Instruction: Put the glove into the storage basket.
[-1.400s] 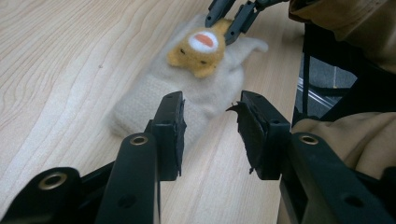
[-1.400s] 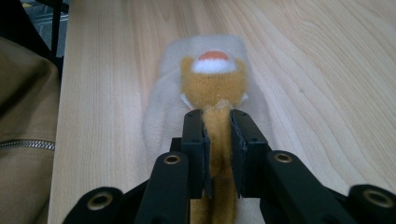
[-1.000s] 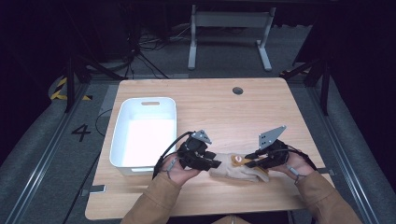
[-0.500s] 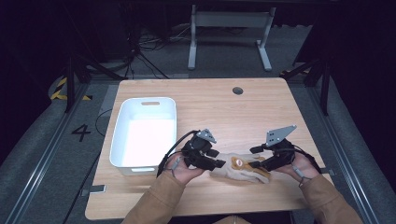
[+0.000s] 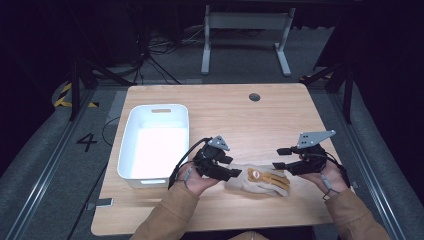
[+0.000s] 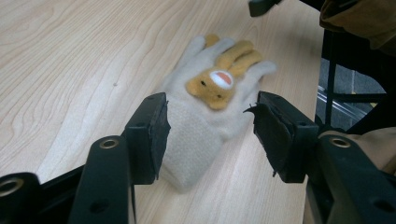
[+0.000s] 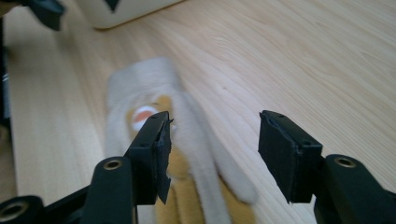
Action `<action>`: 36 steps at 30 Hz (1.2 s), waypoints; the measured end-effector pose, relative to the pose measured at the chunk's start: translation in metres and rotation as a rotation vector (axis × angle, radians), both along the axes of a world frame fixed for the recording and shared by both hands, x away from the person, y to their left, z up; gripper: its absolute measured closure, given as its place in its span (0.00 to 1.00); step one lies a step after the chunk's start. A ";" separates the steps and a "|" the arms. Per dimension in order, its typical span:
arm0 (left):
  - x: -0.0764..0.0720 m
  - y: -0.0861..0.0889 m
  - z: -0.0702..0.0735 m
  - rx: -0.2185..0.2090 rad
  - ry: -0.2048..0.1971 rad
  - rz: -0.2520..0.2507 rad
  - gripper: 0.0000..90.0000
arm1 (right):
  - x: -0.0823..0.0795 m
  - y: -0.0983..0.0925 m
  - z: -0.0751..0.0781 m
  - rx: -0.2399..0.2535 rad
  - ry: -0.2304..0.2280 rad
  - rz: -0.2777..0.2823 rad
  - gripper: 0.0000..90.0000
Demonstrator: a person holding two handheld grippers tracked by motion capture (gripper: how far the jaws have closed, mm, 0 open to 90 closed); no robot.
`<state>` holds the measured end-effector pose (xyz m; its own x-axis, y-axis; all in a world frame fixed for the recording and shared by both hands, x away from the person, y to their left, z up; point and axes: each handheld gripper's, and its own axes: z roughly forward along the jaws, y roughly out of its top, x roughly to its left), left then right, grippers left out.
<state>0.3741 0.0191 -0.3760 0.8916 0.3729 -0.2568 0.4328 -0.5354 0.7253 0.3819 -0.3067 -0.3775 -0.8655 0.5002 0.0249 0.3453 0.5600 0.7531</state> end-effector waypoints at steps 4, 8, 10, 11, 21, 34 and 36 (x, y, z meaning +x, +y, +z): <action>0.000 -0.001 -0.001 -0.018 -0.009 -0.008 0.46 | 0.002 -0.013 0.003 0.032 -0.013 -0.092 0.47; 0.000 -0.003 -0.003 -0.040 -0.017 -0.015 0.42 | 0.003 -0.024 0.006 0.081 -0.019 -0.158 0.40; -0.001 -0.005 -0.005 -0.034 -0.035 -0.006 0.38 | 0.003 -0.029 0.007 0.091 -0.019 -0.173 0.37; -0.002 -0.006 -0.006 -0.032 -0.044 -0.002 0.37 | 0.003 -0.031 0.007 0.098 -0.022 -0.180 0.35; -0.001 -0.013 -0.011 -0.022 -0.056 0.001 0.21 | 0.004 -0.047 0.007 0.167 -0.006 -0.222 0.16; 0.001 -0.019 -0.017 0.021 -0.077 0.008 0.16 | 0.002 -0.062 0.007 0.189 -0.060 -0.303 0.00; 0.001 -0.021 -0.019 0.039 -0.082 0.005 0.16 | 0.002 -0.063 0.006 0.185 -0.053 -0.302 0.01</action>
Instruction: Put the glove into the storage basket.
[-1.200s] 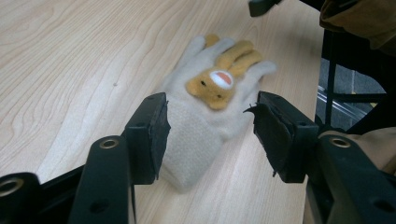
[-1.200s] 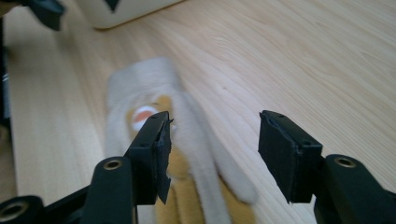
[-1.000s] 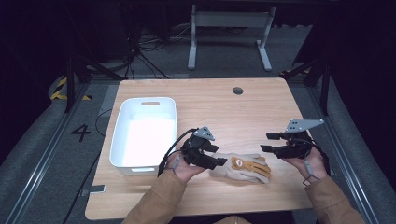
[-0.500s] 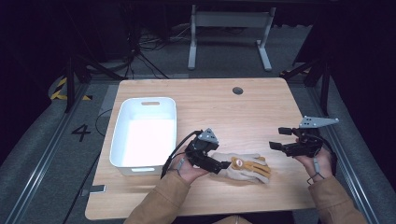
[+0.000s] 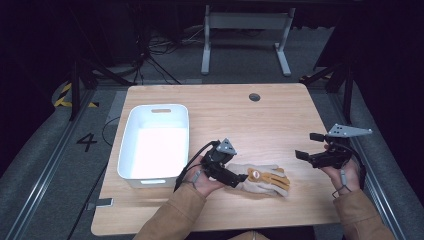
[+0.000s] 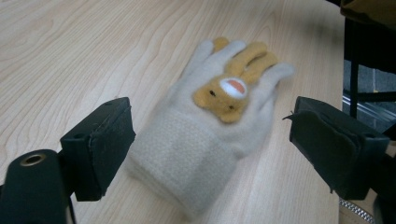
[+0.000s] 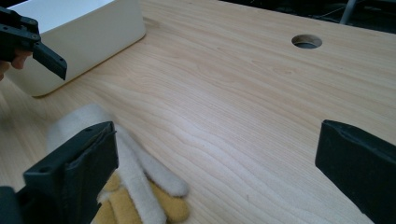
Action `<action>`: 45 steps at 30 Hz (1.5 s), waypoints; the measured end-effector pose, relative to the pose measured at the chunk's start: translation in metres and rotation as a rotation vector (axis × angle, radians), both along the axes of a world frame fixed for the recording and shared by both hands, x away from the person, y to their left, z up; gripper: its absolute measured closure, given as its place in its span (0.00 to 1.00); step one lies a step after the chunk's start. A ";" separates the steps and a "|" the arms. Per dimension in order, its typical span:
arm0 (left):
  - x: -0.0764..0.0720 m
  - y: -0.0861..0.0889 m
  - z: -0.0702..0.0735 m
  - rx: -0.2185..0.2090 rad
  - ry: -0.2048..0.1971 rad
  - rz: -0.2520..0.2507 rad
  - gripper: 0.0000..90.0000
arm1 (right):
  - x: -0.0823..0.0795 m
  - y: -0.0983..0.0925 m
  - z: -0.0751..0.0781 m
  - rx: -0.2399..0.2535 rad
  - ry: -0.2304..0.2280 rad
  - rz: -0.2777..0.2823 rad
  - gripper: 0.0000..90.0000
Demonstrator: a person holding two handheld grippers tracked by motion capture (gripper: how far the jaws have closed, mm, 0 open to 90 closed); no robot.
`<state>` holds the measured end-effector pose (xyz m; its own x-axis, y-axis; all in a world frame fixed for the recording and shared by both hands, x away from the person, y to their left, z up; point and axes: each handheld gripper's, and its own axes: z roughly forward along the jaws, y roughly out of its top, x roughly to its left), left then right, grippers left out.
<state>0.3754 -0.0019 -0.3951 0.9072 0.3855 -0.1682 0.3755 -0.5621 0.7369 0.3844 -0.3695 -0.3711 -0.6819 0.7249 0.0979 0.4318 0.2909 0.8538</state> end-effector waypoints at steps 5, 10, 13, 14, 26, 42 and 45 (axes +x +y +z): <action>0.001 -0.004 -0.005 0.018 -0.007 -0.011 0.14 | 0.002 -0.002 -0.002 0.005 0.019 0.005 0.02; 0.000 -0.007 -0.014 -0.012 -0.001 -0.039 0.13 | 0.002 -0.001 -0.003 0.008 0.027 0.014 0.02; 0.001 -0.008 -0.019 -0.050 -0.008 -0.060 0.12 | 0.001 -0.001 -0.003 0.010 0.027 0.020 0.02; 0.001 -0.008 -0.021 -0.058 -0.012 -0.074 0.12 | 0.001 -0.001 -0.003 0.009 0.026 0.020 0.02; 0.010 -0.012 -0.042 -0.084 -0.035 -0.156 0.01 | 0.004 0.007 -0.008 0.007 0.068 0.090 0.03; 0.025 -0.024 -0.050 0.016 -0.011 -0.148 0.00 | -0.005 -0.004 -0.009 0.014 0.082 0.075 0.03; 0.025 -0.029 -0.053 0.067 -0.026 -0.152 0.00 | -0.007 -0.005 -0.010 0.010 0.087 0.084 0.03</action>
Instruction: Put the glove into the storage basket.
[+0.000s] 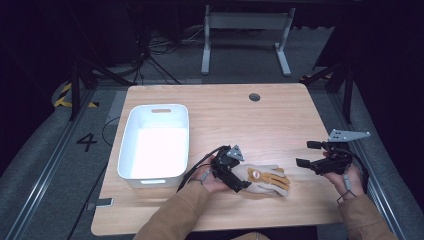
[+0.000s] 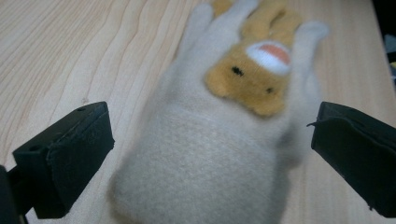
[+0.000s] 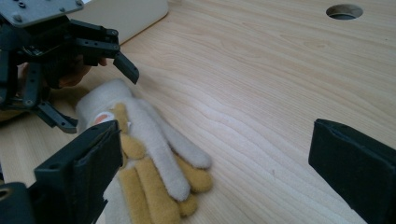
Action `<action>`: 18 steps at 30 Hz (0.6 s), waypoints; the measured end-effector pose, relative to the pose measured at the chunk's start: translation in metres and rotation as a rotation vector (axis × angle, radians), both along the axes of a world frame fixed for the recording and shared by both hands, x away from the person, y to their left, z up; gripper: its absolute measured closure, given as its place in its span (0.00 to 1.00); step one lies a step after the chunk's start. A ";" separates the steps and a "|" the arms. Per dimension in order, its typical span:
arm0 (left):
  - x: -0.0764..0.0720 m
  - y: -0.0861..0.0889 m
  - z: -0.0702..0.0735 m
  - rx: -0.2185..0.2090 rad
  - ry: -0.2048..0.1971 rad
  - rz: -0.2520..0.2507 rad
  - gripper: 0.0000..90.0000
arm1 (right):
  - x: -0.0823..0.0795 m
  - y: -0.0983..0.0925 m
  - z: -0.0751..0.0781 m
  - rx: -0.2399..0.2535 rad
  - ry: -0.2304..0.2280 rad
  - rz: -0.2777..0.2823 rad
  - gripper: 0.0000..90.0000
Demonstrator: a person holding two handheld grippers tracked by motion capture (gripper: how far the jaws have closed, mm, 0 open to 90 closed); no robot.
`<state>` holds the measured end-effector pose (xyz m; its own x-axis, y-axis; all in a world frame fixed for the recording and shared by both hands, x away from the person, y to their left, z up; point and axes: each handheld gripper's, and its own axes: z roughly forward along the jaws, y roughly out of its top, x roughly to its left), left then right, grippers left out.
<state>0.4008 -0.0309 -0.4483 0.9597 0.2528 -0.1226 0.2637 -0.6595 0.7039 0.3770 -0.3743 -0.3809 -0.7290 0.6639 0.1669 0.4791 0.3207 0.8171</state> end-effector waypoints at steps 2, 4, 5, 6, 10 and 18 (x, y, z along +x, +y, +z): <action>-0.001 -0.004 -0.001 0.034 -0.009 -0.011 0.00 | -0.001 0.000 0.000 0.001 0.004 -0.001 0.03; -0.001 -0.007 -0.002 0.054 -0.014 -0.022 0.00 | -0.001 -0.001 0.000 0.002 0.004 0.001 0.03; -0.001 -0.008 -0.002 0.061 -0.014 -0.023 0.00 | -0.002 -0.001 0.000 0.002 0.004 0.000 0.03; -0.001 -0.010 -0.003 0.075 -0.023 -0.024 0.00 | -0.002 -0.001 0.000 0.001 0.004 -0.001 0.03; -0.003 -0.013 -0.004 0.110 -0.023 -0.032 0.00 | -0.001 -0.001 -0.001 0.003 0.011 0.004 0.04; -0.008 -0.021 -0.008 0.173 -0.036 -0.061 0.00 | -0.001 0.002 -0.002 -0.008 0.022 0.027 0.05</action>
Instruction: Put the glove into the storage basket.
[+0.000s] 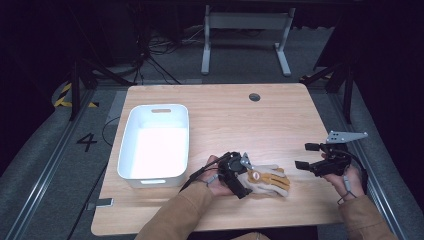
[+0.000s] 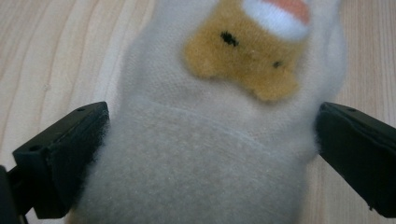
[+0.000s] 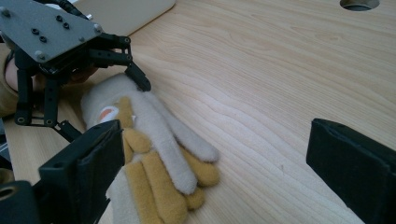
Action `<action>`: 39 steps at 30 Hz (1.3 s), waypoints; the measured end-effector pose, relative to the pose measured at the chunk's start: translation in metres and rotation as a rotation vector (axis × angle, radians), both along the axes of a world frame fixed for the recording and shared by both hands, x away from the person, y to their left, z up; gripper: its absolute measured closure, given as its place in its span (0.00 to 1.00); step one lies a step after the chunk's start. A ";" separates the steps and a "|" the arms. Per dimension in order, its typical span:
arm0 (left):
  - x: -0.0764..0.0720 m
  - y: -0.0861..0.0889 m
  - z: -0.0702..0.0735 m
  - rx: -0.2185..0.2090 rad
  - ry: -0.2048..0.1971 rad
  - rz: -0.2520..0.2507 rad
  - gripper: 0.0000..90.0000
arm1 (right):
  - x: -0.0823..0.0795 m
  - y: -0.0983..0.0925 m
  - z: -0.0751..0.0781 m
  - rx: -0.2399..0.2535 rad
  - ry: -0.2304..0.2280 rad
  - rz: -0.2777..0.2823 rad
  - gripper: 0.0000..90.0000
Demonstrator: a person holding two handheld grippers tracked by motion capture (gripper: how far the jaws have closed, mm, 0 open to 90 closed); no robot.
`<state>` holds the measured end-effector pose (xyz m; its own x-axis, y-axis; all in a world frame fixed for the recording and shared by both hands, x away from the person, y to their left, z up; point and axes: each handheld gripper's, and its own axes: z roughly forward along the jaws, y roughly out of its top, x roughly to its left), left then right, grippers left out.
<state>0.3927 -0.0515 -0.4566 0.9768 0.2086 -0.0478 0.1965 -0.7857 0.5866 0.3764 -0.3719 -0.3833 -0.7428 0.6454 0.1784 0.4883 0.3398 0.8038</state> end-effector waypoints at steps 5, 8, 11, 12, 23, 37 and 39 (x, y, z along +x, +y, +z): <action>0.000 0.000 -0.001 0.001 0.007 -0.005 0.00 | 0.000 -0.001 0.000 0.003 0.002 0.000 0.06; -0.001 -0.002 -0.002 0.013 0.005 -0.006 0.00 | 0.000 -0.001 0.000 0.002 0.003 0.000 0.06; -0.002 -0.004 -0.003 0.031 -0.006 -0.006 0.03 | 0.000 0.000 0.000 0.000 0.004 0.003 0.08; -0.003 -0.005 -0.002 0.039 -0.009 -0.002 0.04 | 0.000 -0.001 -0.001 0.003 0.006 0.005 0.09; -0.005 -0.014 0.003 0.109 -0.021 -0.020 0.11 | 0.000 -0.002 -0.002 0.003 0.007 0.001 0.11; -0.013 -0.015 0.012 0.124 -0.014 -0.025 0.49 | -0.002 -0.003 0.001 0.024 -0.023 -0.010 0.12; -0.013 -0.015 0.014 0.131 -0.016 -0.020 0.57 | -0.002 -0.004 0.002 0.026 -0.029 -0.016 0.12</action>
<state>0.3795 -0.0667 -0.4430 0.9814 0.1921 -0.0058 0.1710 -0.8595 0.4817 0.3745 -0.3760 -0.3816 -0.7372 0.6529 0.1739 0.4704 0.3112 0.8258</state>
